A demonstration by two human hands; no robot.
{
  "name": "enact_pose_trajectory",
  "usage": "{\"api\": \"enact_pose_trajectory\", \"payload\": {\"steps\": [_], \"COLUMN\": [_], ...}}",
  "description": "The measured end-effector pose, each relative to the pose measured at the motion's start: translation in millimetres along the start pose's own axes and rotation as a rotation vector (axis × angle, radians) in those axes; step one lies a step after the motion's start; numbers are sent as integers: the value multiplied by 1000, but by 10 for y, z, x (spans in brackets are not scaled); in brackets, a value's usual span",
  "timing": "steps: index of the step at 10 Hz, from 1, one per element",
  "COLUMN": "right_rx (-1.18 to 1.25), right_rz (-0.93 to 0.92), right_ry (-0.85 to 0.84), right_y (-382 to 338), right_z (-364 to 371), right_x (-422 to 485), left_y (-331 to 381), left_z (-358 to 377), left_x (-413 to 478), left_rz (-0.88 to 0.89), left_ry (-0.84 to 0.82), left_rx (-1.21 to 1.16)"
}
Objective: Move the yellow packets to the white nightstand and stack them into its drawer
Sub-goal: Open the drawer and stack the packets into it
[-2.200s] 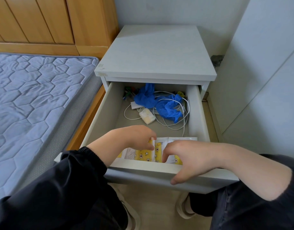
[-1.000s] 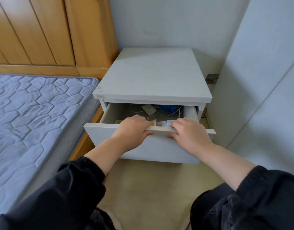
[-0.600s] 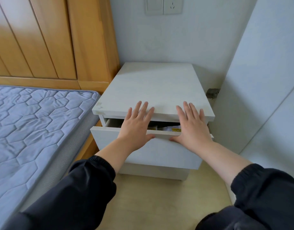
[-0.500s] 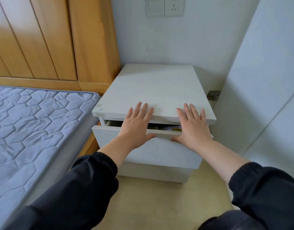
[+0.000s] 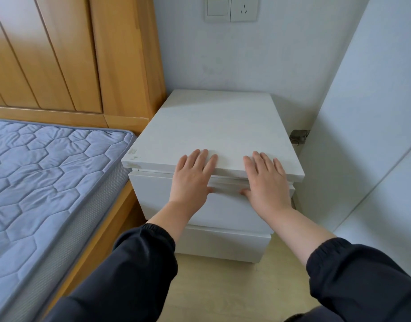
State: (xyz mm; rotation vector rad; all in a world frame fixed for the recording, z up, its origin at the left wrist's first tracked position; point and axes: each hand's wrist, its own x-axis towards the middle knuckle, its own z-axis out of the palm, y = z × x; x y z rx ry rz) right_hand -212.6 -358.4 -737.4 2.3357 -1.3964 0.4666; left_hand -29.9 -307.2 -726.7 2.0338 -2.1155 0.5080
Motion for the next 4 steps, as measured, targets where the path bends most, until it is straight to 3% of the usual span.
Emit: {"api": "enact_pose_trajectory", "payload": {"steps": [1,2,3,4], "right_rx": [-5,245,971,1517], "right_rz": [-17,-6,192,66], "right_ry": [-111,-204,-78,236], "right_y": [-37,-3,80,389], "right_z": [-97,-433,-1126,-2091], "right_x": [-8,27,62,40], "left_y": [3,33,41,41], "left_z": [-29,-77,-135,-242], "left_x": [-6,5,1,-32], "left_rz": [-6,-23,-39,-80], "left_ry": [-14,-28,-64,-68], "left_rx": [12,-13,-72,-98]}}
